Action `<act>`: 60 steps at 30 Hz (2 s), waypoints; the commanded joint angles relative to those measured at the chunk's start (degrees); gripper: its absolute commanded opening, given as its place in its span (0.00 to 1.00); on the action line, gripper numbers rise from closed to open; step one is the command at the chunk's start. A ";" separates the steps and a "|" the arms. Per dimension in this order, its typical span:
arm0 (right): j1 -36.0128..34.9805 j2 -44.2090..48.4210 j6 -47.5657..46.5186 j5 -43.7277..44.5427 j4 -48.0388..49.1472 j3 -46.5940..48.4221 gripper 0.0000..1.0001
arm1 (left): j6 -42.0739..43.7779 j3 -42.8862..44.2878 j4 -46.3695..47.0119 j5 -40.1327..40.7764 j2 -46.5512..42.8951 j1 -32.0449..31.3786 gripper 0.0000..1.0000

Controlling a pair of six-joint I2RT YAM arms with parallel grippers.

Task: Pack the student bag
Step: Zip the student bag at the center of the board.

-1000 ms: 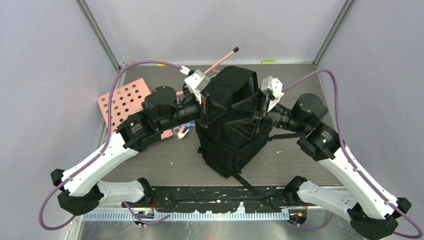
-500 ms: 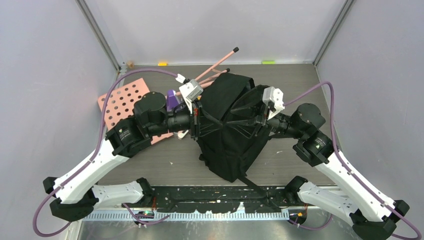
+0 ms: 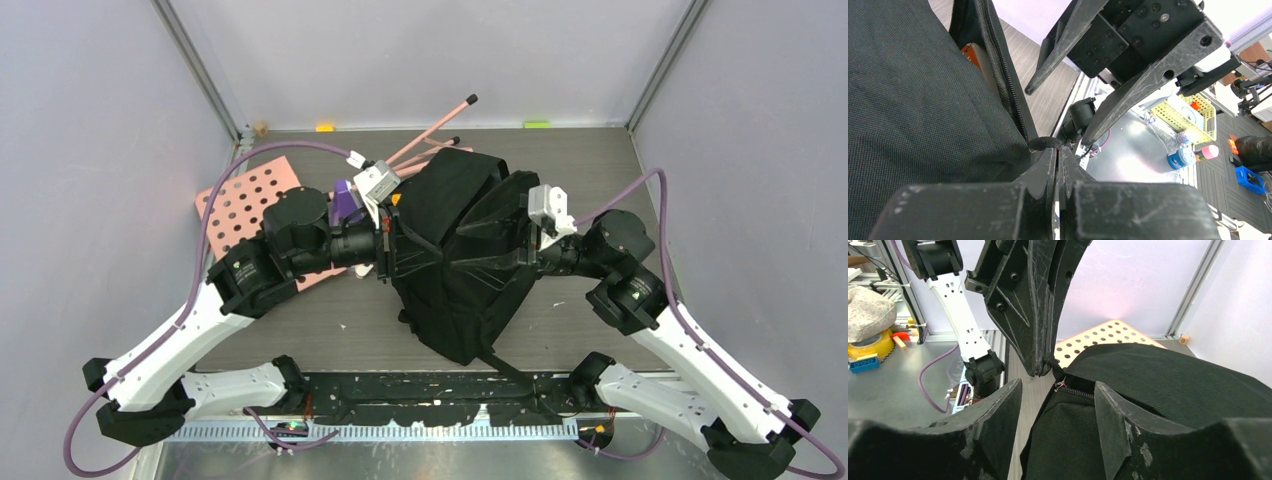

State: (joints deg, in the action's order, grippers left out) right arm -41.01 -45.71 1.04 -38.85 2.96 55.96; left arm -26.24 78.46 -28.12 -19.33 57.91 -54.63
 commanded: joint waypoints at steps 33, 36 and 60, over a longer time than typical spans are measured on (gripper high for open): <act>-3.45 -7.57 -0.79 -2.98 6.20 -1.42 0.31 | -5.54 2.59 12.96 -3.91 -1.55 0.14 0.00; -3.45 -7.11 -0.84 -2.26 6.76 -2.42 0.34 | -6.85 1.51 14.77 -4.83 -2.03 0.14 0.00; -3.53 -4.70 2.83 9.29 17.58 -10.28 0.01 | -12.96 -4.95 25.27 -7.09 -5.59 0.85 0.00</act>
State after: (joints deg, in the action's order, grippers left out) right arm -44.34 -50.74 1.63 -37.91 20.05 47.70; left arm -38.79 72.69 -18.26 -20.36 56.84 -52.36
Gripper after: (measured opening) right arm 0.041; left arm 0.010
